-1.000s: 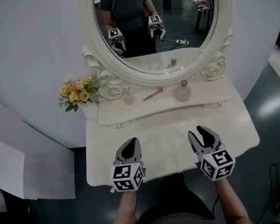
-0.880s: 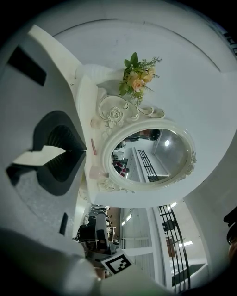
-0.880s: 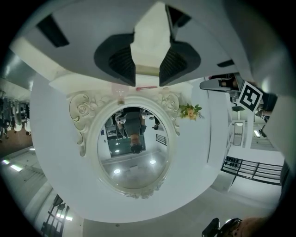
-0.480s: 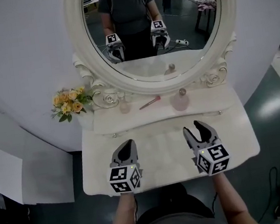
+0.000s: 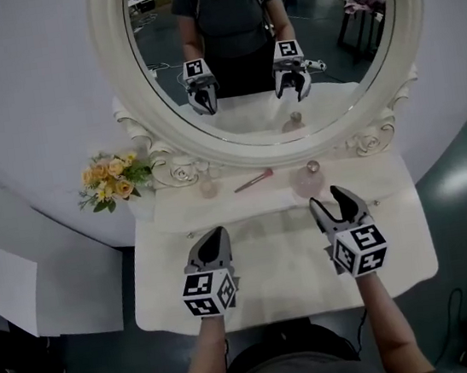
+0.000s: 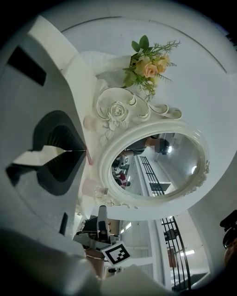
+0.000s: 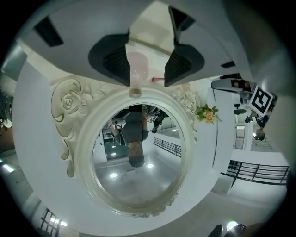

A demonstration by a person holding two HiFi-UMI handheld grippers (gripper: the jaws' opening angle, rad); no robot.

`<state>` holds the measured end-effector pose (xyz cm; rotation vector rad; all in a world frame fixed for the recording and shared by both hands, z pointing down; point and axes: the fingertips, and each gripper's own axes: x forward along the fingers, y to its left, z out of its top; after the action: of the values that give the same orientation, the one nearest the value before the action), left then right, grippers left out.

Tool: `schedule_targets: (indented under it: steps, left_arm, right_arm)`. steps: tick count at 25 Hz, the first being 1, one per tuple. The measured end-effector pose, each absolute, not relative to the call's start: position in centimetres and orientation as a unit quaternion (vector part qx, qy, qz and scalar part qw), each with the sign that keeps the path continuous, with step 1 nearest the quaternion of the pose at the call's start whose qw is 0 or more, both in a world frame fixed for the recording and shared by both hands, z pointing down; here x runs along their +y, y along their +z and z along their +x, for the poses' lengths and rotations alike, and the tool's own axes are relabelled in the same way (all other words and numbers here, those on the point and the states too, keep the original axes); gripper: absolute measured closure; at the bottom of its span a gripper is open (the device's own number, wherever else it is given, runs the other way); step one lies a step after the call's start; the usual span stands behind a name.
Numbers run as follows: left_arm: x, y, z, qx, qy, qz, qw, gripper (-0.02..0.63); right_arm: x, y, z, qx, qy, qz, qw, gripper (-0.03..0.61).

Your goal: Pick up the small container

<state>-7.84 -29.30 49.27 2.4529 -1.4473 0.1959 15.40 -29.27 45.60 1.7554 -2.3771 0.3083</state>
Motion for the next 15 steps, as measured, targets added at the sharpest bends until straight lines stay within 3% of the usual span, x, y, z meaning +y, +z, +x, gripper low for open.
schedule_targets:
  steps: [15]
  left_arm:
    - [-32.7,50.7,-6.7,-0.516,0.087,0.837,0.157,0.607]
  right_arm:
    - [-36.3,47.6,16.3,-0.806,0.121,0.571,0.103,0.336]
